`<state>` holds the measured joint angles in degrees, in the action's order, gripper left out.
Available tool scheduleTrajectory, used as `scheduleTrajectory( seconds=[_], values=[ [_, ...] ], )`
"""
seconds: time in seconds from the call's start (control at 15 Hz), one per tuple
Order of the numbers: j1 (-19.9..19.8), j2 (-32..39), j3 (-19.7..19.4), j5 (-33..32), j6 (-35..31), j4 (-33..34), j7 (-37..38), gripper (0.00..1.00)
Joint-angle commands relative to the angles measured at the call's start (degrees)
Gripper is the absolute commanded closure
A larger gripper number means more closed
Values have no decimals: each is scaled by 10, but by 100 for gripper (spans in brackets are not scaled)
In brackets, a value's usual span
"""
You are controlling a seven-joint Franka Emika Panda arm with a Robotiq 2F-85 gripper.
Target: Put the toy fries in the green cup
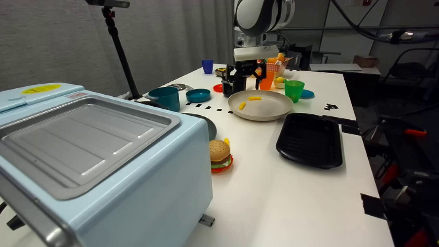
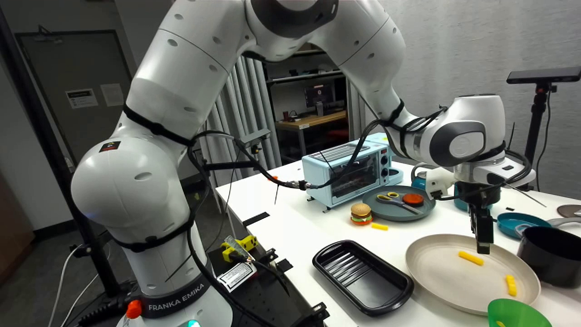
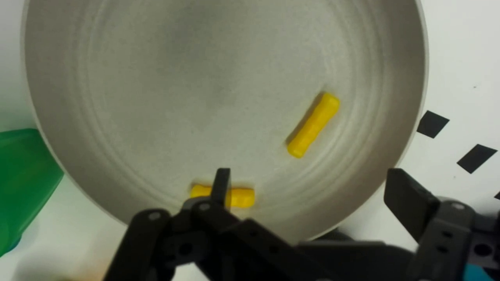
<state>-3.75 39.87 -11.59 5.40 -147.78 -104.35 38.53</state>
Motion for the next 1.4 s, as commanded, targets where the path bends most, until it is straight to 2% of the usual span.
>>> scheduleTrajectory(
  seconds=[0.0,0.47,1.33],
  values=[
    [6,2,-7,8,2,3,-6,0],
    [16,22,-9,14,-1,6,23,0],
    [19,74,-8,30,-5,51,137,0]
  ],
)
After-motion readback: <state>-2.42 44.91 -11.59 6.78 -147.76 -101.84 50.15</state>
